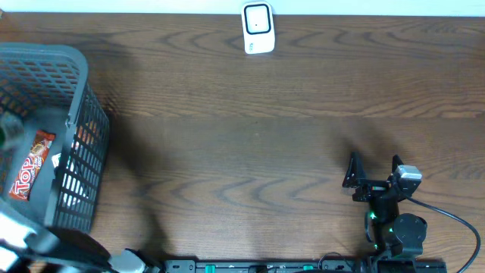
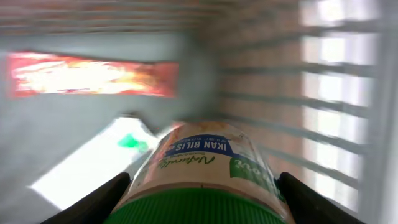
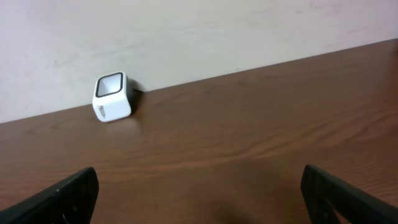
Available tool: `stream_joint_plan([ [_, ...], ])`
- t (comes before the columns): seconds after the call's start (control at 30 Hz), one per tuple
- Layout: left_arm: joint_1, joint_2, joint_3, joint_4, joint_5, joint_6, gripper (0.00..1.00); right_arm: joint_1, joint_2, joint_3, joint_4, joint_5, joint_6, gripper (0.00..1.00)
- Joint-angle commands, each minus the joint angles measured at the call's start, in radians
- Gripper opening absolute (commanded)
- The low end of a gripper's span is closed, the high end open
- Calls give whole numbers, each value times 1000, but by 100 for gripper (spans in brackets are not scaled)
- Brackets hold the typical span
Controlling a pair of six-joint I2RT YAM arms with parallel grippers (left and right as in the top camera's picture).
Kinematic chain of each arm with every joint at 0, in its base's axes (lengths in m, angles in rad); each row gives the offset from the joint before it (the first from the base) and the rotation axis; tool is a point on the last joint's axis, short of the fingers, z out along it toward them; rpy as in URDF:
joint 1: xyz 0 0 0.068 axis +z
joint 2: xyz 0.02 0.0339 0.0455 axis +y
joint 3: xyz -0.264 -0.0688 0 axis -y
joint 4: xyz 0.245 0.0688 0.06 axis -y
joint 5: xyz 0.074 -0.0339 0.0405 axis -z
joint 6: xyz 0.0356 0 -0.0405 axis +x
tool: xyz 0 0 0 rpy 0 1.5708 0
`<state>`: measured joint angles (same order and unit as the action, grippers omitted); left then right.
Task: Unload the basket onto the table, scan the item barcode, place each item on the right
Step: 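Lift the jar and carry it toward the scanner with the left gripper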
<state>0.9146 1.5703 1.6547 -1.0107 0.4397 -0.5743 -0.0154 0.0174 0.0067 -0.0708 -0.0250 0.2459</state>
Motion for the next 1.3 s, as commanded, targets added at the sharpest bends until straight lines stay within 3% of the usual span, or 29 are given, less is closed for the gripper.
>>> stream_joint_plan([
  [0.0,-17,-104,48,56,355,-68,70,-9,-4,-1,-4,8,8,99],
  [0.2,-164,-243,48,178,437,-196,70,-9,-4,-1,-4,8,8,99],
  [0.33,-385,-294,48,253,412,-219,71,-9,-4,-1,-4,8,8,99],
  [0.57,-861,-245,42,241,92,-170,75,-9,-4,-1,-4,9,8,99],
  [0.83,-1221,14,38,142,-223,-137,74,-9,-4,-1,-4,8,8,99],
  [0.97,-1296,153,38,140,-247,-137,66,-9,-4,-1,-4,8,8,99],
  [1.27,-1385,333,36,140,-448,-137,65,-9,-4,-1,-4,8,8,99],
])
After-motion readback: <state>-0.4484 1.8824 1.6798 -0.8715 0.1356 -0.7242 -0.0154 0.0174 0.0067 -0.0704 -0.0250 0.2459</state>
